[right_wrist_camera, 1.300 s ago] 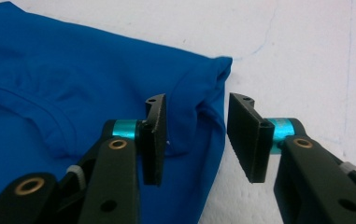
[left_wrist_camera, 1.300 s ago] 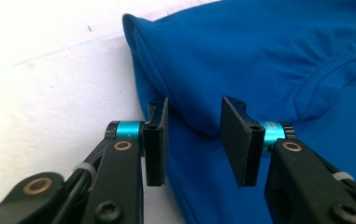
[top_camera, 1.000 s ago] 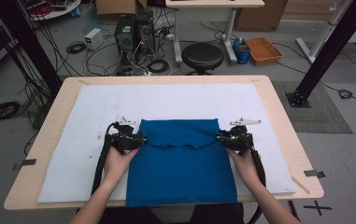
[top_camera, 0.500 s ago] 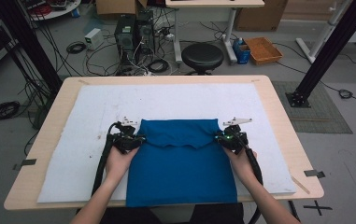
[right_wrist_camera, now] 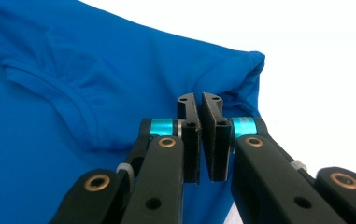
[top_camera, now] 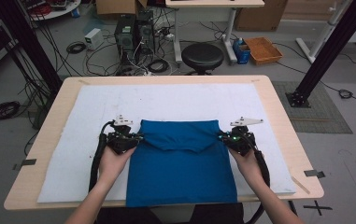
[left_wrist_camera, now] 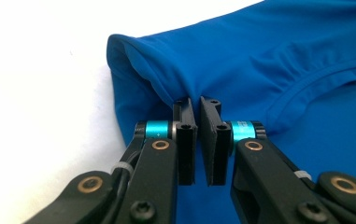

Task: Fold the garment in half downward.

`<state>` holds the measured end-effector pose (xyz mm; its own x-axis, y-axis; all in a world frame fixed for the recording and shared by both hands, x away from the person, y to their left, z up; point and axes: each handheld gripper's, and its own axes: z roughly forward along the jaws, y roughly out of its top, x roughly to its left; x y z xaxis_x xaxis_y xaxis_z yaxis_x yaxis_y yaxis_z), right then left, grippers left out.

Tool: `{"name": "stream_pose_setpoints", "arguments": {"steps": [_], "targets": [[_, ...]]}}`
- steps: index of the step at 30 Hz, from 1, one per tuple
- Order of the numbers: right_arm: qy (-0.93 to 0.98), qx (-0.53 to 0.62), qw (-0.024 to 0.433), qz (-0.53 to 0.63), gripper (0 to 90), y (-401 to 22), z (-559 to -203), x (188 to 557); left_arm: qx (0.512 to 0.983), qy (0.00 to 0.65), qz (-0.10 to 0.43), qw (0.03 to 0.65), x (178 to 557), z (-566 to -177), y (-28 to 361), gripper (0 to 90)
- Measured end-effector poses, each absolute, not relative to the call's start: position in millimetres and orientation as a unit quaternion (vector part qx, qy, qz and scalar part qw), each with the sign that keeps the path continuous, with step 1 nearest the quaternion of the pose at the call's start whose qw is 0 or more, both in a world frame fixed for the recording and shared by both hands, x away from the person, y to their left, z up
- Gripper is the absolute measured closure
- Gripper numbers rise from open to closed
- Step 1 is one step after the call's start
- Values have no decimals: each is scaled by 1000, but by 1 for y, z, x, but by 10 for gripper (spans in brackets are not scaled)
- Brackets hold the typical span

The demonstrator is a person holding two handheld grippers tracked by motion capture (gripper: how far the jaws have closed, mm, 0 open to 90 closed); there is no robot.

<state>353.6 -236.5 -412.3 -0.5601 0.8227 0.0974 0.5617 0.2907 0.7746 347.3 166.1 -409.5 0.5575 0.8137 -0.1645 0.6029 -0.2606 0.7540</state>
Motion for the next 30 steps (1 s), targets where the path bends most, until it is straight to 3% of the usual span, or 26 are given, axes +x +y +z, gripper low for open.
{"name": "stream_pose_setpoints", "arguments": {"steps": [19, 30], "targets": [[799, 413, 130, 417, 874, -257, -402, 288, 809, 413, 105, 406, 280, -406, 170, 847], [811, 385, 145, 417, 900, -257, -400, 241, 814, 396, 99, 412, 241, -407, 168, 847]]}}
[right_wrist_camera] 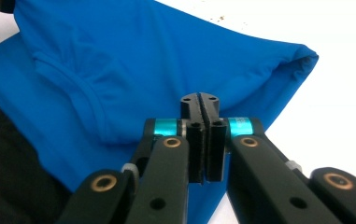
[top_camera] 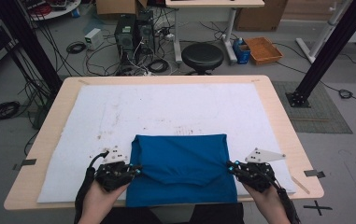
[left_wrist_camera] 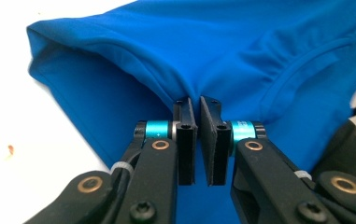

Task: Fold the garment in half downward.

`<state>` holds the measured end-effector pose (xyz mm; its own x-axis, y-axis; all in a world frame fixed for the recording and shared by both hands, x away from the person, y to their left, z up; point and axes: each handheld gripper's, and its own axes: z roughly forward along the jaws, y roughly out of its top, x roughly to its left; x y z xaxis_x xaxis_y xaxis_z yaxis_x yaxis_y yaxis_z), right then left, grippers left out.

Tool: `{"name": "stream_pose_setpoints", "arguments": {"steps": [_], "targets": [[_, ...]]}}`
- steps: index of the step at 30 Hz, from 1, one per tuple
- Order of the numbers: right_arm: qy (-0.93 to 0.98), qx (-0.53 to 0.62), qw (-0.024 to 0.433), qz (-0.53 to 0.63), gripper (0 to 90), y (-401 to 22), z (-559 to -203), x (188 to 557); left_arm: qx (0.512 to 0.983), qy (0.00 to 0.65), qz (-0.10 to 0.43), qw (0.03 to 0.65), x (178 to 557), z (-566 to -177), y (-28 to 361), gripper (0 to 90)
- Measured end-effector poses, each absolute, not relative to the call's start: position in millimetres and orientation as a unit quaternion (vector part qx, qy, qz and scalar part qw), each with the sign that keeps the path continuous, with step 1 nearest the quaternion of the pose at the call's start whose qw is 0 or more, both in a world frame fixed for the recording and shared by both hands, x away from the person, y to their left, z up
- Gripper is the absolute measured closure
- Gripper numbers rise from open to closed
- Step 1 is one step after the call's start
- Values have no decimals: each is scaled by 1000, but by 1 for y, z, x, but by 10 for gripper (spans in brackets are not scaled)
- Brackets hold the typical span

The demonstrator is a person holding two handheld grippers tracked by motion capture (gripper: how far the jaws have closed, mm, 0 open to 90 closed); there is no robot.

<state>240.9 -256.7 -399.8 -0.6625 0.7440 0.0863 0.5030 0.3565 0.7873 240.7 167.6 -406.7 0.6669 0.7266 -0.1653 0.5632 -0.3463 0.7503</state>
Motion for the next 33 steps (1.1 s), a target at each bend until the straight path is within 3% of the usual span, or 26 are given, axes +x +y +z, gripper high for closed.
{"name": "stream_pose_setpoints", "arguments": {"steps": [28, 31, 33], "targets": [[826, 370, 135, 404, 900, -263, -415, 202, 830, 386, 65, 397, 198, -422, 169, 841], [834, 360, 138, 394, 892, -261, -418, 202, 831, 389, 62, 393, 200, -426, 169, 752], [837, 355, 142, 391, 835, -261, -419, 201, 834, 384, 60, 392, 199, -426, 168, 670]]}}
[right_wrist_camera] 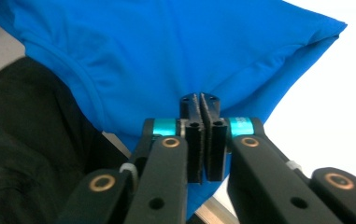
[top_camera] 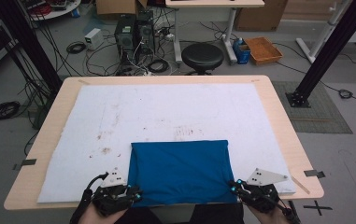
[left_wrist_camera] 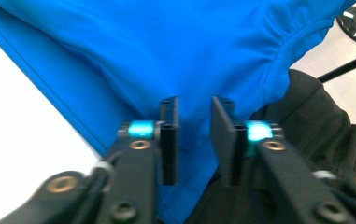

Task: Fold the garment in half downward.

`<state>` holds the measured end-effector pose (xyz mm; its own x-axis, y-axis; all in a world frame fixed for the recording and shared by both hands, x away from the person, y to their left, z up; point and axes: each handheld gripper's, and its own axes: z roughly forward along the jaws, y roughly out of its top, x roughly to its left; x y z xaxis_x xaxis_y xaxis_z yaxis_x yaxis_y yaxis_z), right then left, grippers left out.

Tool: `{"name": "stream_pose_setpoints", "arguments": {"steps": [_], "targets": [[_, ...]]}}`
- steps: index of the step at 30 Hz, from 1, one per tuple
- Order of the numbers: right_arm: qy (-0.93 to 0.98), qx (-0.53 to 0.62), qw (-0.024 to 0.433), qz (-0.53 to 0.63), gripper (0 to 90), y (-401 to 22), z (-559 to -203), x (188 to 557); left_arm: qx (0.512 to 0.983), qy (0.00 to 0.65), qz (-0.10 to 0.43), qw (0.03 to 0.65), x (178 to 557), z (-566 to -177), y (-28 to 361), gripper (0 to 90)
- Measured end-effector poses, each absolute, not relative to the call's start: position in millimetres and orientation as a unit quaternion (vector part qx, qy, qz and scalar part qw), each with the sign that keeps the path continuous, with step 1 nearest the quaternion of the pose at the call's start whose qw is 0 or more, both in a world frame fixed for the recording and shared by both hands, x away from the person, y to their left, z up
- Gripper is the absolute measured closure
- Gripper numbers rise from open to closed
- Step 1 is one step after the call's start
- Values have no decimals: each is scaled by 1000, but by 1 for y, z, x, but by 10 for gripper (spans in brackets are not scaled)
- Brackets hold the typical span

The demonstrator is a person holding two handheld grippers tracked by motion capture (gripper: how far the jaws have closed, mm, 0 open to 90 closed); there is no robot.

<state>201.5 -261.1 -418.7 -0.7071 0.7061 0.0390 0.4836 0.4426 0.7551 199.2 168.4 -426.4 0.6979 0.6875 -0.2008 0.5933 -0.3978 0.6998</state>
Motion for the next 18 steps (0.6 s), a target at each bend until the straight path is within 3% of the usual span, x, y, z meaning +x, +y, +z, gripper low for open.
{"name": "stream_pose_setpoints", "arguments": {"steps": [3, 9, 18], "targets": [[835, 355, 144, 395, 761, -262, -417, 202, 834, 381, 77, 392, 198, -423, 169, 583], [822, 365, 190, 395, 585, -264, -406, 220, 820, 385, 124, 405, 215, -409, 175, 460], [789, 416, 216, 398, 550, -257, -397, 298, 785, 413, 173, 428, 290, -405, 184, 415]]}}
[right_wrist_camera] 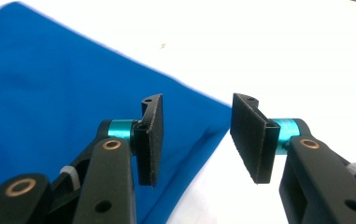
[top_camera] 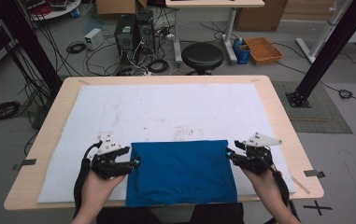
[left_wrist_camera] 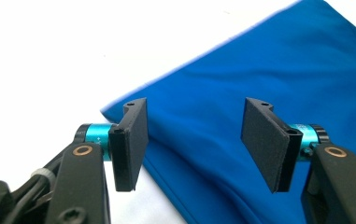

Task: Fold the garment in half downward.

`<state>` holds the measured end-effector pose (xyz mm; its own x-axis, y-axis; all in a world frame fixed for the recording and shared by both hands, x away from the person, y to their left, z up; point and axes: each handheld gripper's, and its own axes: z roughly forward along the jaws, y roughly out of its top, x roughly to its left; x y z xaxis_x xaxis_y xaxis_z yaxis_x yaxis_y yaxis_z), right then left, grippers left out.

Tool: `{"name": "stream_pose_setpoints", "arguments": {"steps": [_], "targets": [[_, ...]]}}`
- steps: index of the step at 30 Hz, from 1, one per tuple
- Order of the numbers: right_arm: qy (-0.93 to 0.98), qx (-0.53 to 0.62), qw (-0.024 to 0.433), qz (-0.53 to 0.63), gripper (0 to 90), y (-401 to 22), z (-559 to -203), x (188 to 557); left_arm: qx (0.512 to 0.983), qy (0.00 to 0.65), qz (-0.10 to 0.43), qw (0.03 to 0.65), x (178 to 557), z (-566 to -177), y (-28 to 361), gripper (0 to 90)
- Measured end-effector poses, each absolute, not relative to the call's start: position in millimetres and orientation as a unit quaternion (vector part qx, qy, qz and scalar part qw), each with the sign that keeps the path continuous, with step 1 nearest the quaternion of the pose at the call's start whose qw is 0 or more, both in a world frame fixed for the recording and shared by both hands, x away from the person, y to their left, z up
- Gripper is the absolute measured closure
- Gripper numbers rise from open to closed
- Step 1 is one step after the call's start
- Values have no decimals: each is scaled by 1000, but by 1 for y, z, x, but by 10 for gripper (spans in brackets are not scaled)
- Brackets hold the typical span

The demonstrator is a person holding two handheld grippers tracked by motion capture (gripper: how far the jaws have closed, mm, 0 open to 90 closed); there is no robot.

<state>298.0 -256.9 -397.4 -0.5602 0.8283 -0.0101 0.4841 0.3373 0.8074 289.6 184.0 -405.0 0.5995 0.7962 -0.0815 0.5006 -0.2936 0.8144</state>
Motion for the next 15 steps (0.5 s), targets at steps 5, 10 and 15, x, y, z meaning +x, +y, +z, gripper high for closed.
{"name": "stream_pose_setpoints", "arguments": {"steps": [5, 10, 15], "targets": [[777, 447, 215, 388, 550, -252, -408, 332, 773, 441, 182, 419, 326, -415, 187, 410], [764, 476, 204, 386, 524, -250, -418, 351, 771, 459, 188, 399, 343, -426, 189, 410], [752, 504, 183, 382, 550, -252, -426, 362, 772, 473, 176, 386, 352, -435, 187, 428]]}}
